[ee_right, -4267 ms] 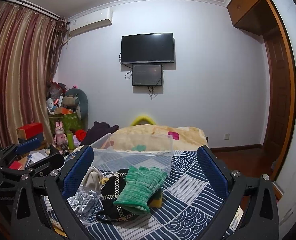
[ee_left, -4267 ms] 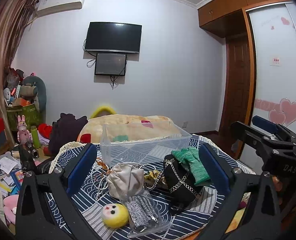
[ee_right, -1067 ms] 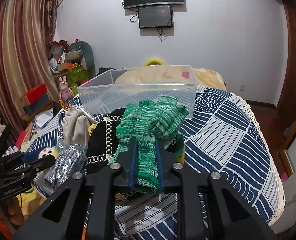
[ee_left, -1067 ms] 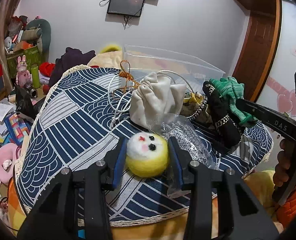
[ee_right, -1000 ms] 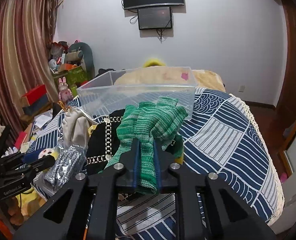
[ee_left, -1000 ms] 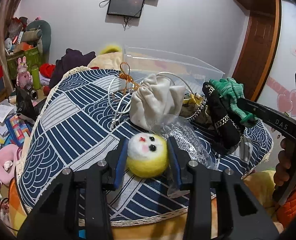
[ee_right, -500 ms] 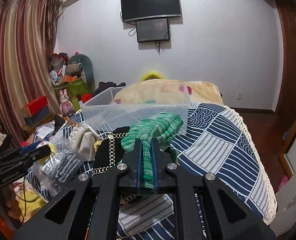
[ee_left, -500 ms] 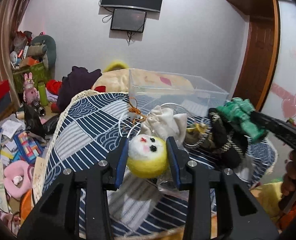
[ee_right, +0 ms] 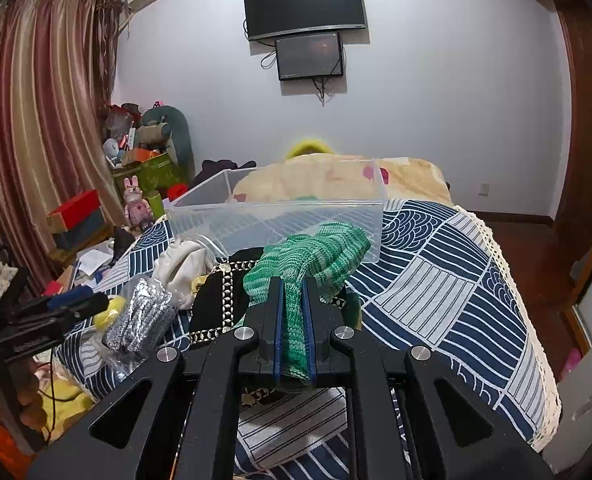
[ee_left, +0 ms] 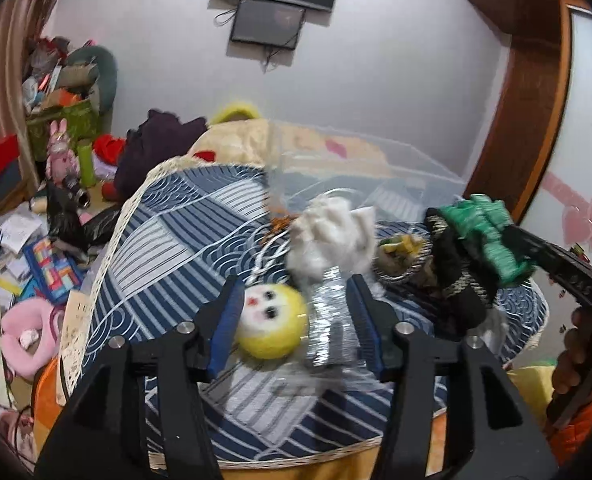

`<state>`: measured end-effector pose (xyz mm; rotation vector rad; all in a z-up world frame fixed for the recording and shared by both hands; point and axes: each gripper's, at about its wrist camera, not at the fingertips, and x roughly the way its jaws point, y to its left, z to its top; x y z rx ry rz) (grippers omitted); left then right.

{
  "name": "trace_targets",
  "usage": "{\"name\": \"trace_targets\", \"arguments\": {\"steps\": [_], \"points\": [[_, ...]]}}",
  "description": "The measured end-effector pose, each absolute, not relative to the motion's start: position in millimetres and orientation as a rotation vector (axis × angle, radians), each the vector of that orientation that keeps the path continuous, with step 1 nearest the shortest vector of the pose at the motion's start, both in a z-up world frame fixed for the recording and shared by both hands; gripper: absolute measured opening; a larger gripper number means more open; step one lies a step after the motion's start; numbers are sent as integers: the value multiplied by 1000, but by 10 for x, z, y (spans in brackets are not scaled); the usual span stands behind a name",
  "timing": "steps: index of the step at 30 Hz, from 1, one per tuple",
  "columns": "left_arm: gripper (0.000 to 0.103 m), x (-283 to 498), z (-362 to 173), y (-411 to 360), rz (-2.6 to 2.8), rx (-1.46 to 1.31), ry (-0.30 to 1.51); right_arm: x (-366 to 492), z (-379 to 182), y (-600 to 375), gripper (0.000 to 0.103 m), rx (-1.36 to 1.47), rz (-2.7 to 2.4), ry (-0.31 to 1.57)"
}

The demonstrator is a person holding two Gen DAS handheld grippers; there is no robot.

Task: Organize soft objects
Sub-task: 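Grasp the silver sequin pouch with the left tool and lift it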

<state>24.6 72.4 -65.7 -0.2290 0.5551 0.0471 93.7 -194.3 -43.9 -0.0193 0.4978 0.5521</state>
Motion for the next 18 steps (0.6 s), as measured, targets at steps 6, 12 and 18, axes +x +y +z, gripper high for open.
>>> {"name": "trace_targets", "arguments": {"steps": [6, 12, 18], "points": [[63, 411, -658, 419, -10, -164, 571, 925, -439, -1938, 8, -20, 557, 497], [62, 688, -872, 313, 9, -105, 642, 910, -433, -1944, 8, -22, 568, 493], [25, 729, -919, 284, 12, -84, 652, 923, -424, -1973, 8, -11, 568, 491]]}}
